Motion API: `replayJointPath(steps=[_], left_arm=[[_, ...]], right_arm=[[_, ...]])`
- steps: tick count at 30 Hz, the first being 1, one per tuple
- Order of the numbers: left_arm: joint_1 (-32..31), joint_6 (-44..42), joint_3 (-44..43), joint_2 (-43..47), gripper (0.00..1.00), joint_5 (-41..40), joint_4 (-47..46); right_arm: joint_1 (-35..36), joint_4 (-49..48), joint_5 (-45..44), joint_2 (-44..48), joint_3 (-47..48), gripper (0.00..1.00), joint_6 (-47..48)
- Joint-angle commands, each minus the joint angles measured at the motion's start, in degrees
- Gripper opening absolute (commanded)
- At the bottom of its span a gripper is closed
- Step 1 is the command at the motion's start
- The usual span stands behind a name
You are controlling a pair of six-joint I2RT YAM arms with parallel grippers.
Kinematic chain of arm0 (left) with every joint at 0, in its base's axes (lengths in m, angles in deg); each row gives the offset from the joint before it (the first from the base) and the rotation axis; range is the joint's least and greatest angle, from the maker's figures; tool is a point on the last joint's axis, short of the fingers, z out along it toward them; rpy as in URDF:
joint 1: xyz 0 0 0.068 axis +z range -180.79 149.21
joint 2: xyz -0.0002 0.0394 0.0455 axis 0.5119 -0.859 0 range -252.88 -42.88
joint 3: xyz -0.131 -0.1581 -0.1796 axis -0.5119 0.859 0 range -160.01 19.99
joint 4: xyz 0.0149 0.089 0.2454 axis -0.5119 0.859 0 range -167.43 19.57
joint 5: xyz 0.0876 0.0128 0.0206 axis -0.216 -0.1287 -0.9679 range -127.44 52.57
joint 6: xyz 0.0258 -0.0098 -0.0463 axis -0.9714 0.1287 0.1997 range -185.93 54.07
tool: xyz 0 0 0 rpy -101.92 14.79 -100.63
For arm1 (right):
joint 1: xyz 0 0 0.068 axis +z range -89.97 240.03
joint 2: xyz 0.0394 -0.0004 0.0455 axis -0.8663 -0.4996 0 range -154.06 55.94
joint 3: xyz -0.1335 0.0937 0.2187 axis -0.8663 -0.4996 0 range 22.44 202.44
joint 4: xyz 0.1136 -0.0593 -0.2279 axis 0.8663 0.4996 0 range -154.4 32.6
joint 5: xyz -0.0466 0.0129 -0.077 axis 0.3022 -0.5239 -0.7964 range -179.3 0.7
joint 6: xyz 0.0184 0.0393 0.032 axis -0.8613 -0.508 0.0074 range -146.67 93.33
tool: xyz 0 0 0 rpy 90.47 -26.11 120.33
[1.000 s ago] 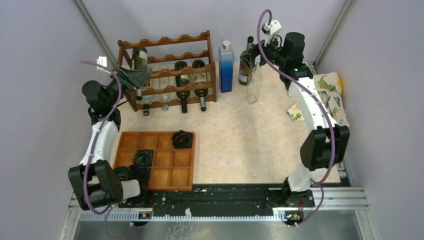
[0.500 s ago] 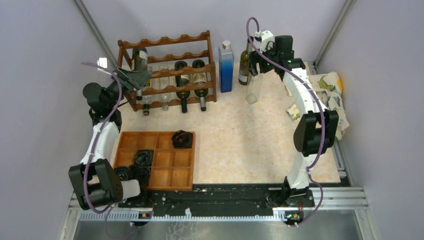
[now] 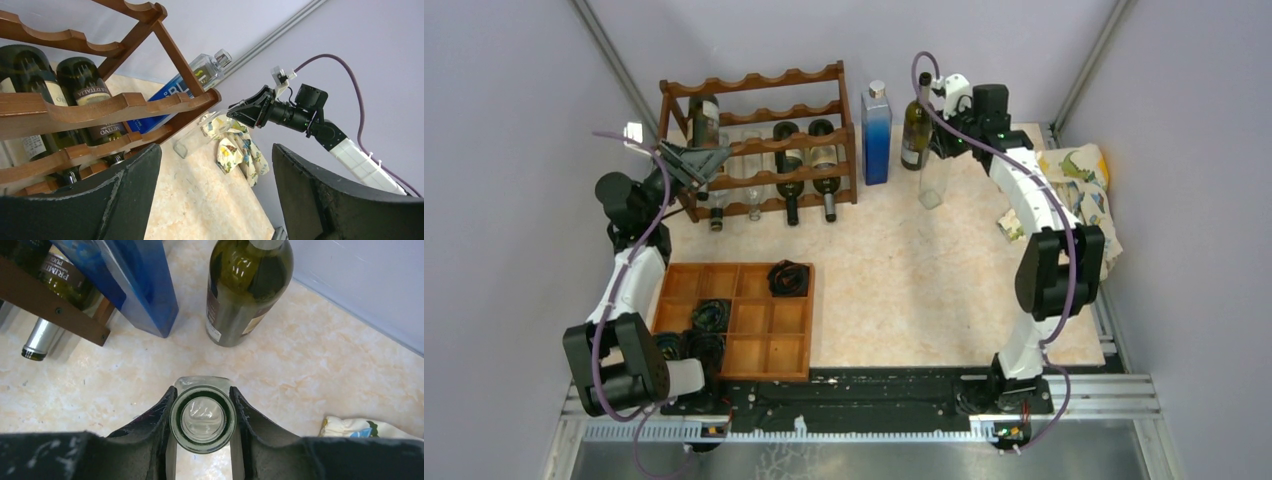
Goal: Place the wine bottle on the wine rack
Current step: Pick up the wine bottle from the center of the board.
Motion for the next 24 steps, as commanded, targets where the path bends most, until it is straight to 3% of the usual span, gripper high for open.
replayJointPath(steps=[1,8,17,20,24], left_arm=[[-0.9,3.8,0.7,0.1,0.86,0.5,-4.1],[-12.1,1.7,1.8,1.6,0.86,-8.6,2.5],[-22.8,14.3,7.9,1.8,0.86,-19.0,-1.6],[-24.6,20.0,11.3,3.1,0.86,-20.2,-0.6],[-28.7,23.6,15.3,5.3,0.87,-23.3,2.7]], right_arm=[[-0.3,-5.9,-0.9,7.7,-4.4,0.0,3.4],[-0.9,-16.3,10.0,20.6,-18.7,0.0,4.5],[0.6,-32.9,21.3,32.2,-33.8,0.0,-0.3],[1.9,-33.8,28.2,34.3,-36.2,0.0,3.3],[5.0,-35.8,30.3,38.9,-41.5,0.0,11.6]])
